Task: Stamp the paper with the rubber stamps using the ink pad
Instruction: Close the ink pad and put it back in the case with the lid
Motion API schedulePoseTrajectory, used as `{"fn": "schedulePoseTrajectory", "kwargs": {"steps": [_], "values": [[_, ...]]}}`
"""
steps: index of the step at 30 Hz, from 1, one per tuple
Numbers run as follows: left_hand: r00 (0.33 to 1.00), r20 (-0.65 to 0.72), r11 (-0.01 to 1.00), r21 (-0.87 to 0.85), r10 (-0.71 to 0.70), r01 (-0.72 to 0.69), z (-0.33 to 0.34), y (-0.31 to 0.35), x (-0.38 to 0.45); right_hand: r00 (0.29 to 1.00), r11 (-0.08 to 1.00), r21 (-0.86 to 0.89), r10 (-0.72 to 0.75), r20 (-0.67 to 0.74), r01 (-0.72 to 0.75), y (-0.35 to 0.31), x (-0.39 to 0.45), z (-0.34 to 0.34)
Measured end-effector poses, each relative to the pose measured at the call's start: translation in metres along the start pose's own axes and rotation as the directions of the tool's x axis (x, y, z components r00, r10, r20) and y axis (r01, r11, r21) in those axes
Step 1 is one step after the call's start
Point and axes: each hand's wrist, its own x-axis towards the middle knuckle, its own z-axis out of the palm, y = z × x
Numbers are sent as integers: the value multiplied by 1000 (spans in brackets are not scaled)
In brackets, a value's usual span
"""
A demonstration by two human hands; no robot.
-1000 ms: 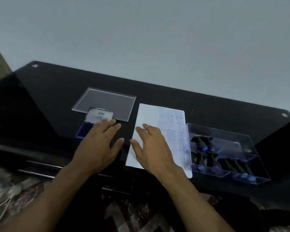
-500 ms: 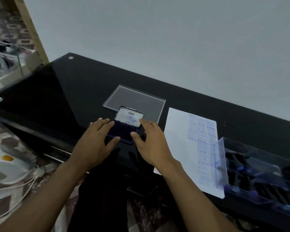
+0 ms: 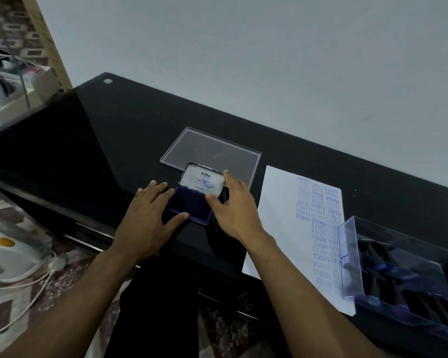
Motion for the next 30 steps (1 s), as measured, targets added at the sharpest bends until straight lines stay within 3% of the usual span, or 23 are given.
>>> {"fn": "schedulePoseTrajectory", "kwargs": {"steps": [10,17,22,28,30], "values": [[1000,-14,1000,-7,-4,3,2,-2,2,1000,998,61,22,14,-23,-1,8,3],[1000,0,999,-39,-25,25,0,-1,3,996,970,240,59,-74,-40,-3,9,0],[999,0,998,-50,-36,36,0,-1,5,962,972,198,-74,-262,129,-6,1,-2],[994,-72,994,66,-83,88,-5,4,8,941,961,31,-263,-213,276,-1,-21,8],[982,-85,984,-68,-170,165,-5,9,8,940,956,7,-286,-188,292,1,-28,16]]}}
